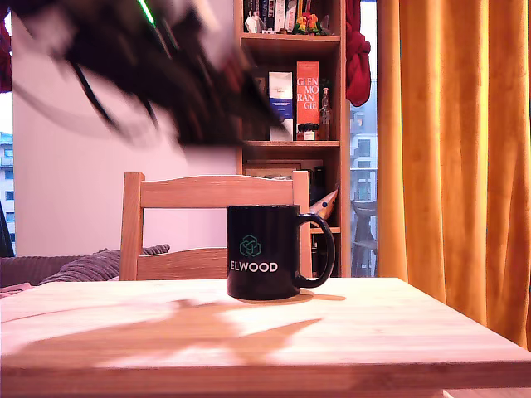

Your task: Pick up the coffee capsules on the table and drop them inside the coffee cup

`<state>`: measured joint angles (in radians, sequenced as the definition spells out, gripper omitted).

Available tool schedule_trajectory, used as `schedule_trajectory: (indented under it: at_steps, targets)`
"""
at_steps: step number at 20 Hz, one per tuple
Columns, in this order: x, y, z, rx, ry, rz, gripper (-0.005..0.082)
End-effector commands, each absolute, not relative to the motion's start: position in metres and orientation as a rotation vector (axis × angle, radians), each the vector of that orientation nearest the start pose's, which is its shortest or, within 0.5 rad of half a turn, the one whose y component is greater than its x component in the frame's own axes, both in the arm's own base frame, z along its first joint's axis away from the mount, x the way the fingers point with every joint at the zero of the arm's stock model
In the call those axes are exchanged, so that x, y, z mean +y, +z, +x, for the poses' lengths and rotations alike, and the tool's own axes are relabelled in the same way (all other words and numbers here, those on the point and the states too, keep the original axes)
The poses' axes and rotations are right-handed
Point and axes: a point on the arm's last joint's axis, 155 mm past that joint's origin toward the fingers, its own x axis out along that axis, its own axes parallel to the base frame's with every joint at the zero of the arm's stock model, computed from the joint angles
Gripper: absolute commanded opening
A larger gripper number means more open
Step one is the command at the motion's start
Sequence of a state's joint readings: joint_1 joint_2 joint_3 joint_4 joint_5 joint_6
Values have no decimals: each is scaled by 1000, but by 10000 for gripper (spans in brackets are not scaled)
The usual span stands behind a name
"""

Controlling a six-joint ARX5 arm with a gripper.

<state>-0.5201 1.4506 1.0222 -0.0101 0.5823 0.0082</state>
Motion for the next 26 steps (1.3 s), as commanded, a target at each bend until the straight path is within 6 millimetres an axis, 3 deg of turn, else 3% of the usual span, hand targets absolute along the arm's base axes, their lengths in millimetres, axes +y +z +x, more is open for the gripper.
schedule_trajectory:
  at_steps: [1, 6, 9, 17, 22, 26]
  targets:
    - [-299, 234, 325, 442, -1086, 18, -19]
    - [-263, 221, 313, 577, -986, 36, -20]
    - [-252, 221, 306, 610, -965, 32, -20]
    - [-245, 211, 303, 665, -923, 40, -20]
    - [-242, 179, 290, 745, -919, 45, -20]
    - [-250, 161, 278, 754, -954, 65, -20]
